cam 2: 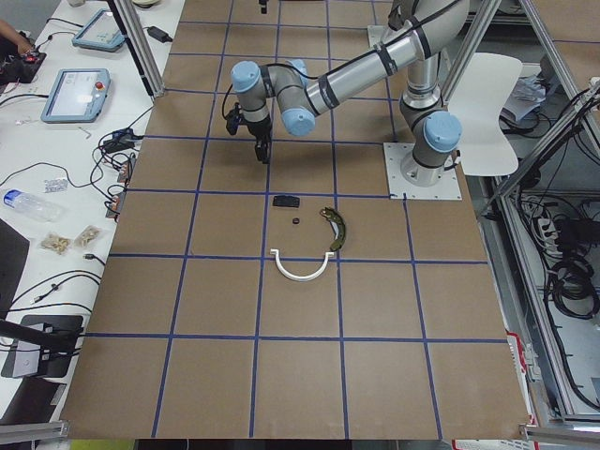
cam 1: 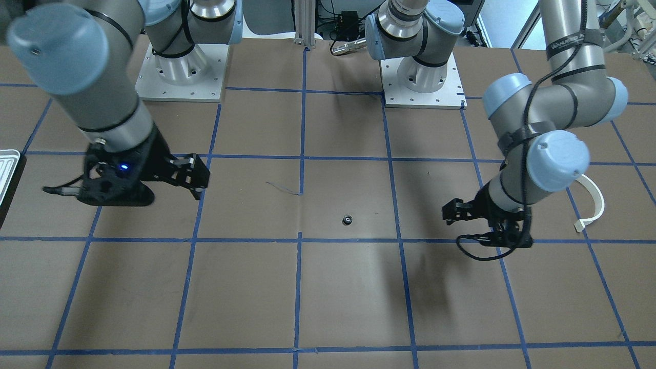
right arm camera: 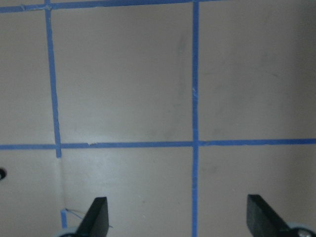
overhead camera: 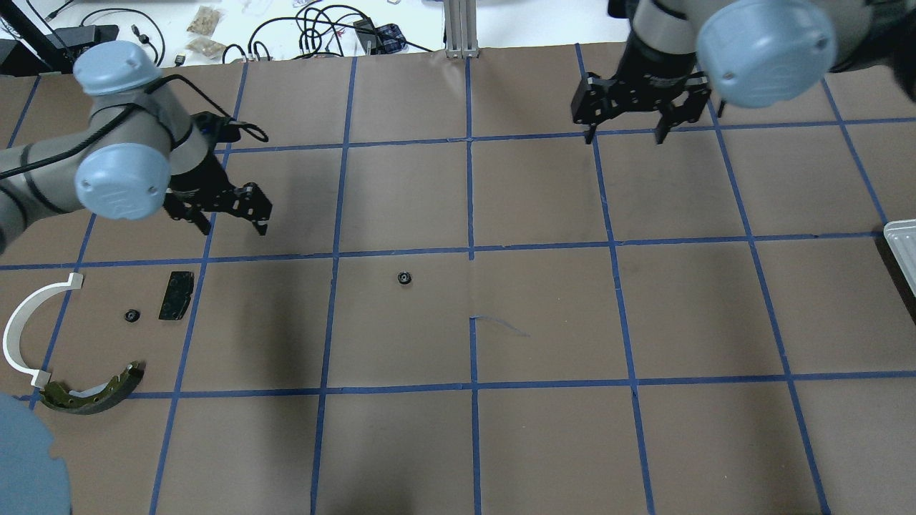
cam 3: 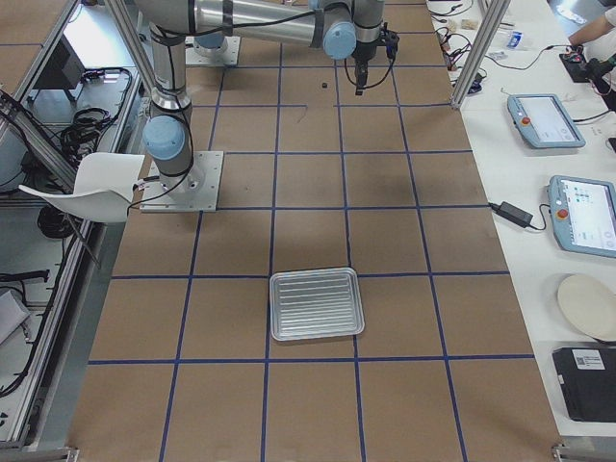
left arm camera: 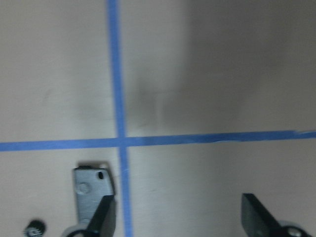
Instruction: Place bearing gear from tray to pile
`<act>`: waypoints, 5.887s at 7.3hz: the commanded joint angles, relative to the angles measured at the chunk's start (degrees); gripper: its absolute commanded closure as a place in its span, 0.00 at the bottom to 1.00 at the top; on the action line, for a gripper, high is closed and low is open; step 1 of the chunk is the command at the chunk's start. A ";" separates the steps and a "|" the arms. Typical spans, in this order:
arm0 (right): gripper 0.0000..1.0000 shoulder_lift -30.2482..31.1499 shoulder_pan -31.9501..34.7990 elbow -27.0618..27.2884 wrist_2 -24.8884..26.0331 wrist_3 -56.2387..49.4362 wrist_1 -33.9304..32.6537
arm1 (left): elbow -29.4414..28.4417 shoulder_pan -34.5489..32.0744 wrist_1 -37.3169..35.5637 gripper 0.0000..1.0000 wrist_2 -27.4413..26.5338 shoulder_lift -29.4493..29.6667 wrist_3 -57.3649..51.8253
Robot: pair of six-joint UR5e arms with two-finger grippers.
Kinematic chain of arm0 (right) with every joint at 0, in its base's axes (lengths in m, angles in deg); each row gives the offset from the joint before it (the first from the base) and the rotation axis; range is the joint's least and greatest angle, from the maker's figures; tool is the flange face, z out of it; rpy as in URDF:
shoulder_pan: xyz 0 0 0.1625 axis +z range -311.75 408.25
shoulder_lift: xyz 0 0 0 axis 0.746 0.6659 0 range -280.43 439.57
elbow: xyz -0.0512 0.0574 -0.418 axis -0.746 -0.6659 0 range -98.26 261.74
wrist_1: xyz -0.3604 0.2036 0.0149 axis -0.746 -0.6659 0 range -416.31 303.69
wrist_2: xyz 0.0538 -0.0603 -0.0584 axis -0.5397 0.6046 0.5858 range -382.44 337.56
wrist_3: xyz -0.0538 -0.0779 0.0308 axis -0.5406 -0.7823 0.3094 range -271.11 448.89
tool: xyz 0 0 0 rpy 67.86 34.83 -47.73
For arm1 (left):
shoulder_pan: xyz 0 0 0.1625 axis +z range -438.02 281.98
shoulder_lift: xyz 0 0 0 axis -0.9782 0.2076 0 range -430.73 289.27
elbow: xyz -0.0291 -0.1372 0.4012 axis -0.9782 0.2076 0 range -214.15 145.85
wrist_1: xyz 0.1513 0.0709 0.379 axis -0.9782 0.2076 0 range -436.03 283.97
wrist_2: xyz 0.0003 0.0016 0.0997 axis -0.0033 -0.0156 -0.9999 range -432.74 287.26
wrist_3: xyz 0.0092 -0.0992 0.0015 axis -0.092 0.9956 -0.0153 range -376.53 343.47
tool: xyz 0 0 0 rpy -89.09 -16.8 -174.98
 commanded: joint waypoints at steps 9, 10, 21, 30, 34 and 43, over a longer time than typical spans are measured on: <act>0.01 6.91 0.03 -1.46 0.82 1.96 6.05 | 7.14 -21.28 -17.04 0.03 5.00 7.31 22.34; 0.01 7.00 1.86 0.38 1.25 2.51 4.91 | 7.31 -21.28 -17.04 0.13 5.09 7.49 22.34; 0.00 7.00 0.82 0.49 1.34 1.73 4.02 | 3.82 -18.23 -10.41 1.00 4.65 5.21 21.38; 0.00 7.00 0.74 0.76 1.52 1.64 3.94 | -7.82 21.66 14.51 1.00 -2.65 3.44 -20.17; 0.00 7.01 0.82 0.93 1.34 1.73 3.94 | 0.61 29.08 1.71 1.00 -2.65 4.50 -29.42; 0.00 7.09 0.82 0.93 1.52 1.64 4.20 | 5.99 31.54 -1.57 1.00 -6.16 5.38 -31.63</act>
